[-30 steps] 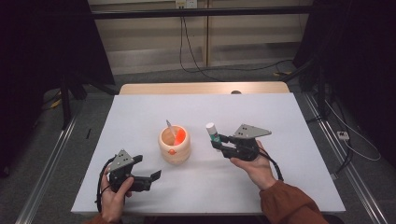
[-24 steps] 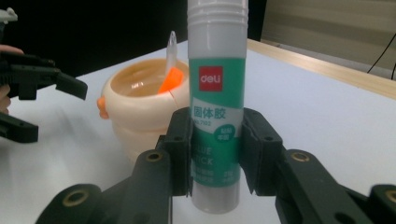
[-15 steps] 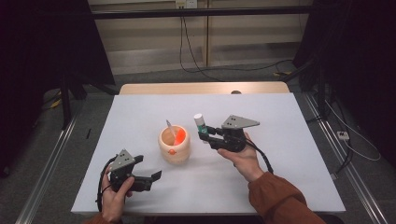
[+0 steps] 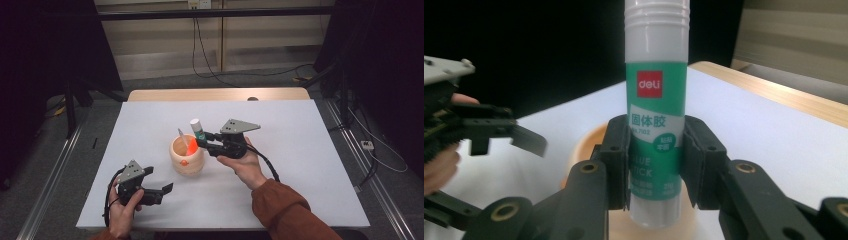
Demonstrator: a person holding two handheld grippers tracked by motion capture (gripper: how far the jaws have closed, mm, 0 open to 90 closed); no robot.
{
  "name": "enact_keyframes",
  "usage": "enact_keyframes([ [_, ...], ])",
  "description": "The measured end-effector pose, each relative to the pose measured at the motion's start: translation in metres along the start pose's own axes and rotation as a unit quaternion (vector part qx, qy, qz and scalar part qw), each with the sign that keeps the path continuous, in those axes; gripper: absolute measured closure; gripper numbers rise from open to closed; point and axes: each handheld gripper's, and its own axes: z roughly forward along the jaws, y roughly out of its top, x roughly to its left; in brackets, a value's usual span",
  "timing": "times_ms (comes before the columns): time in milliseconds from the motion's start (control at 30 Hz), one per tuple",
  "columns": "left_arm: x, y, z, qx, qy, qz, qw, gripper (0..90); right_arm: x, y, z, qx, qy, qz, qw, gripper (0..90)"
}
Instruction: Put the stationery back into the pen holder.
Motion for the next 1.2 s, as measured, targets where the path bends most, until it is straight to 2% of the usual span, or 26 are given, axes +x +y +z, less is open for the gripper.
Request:
enact_keyframes([
  [167, 0.000, 0.000, 0.000, -0.001, -0.001, 0.001, 1.0000, 5.5, 0.006, 0.007, 0.009, 0.000, 0.015, -0.002, 0.9999, 66.5],
  [633, 0.000, 0.000, -0.001, 0.001, -0.002, 0.002, 1.0000, 5.5, 0.011, 0.015, 0.041, 0.019, 0.023, -0.010, 0.9995, 66.5],
  [767, 0.000, 0.000, -0.001, 0.001, -0.002, 0.002, 1.0000, 5.5, 0.013, 0.014, 0.048, 0.025, 0.021, -0.016, 0.9993, 66.5],
  [867, 0.000, 0.000, -0.001, -0.001, -0.001, 0.000, 1.0000, 5.5, 0.011, 0.012, 0.052, 0.025, 0.024, -0.007, 0.9994, 66.4],
  [1200, 0.000, -0.001, -0.001, -0.002, -0.004, 0.000, 1.0000, 5.5, 0.013, 0.004, 0.062, 0.042, 0.029, -0.012, 0.9986, 66.4],
])
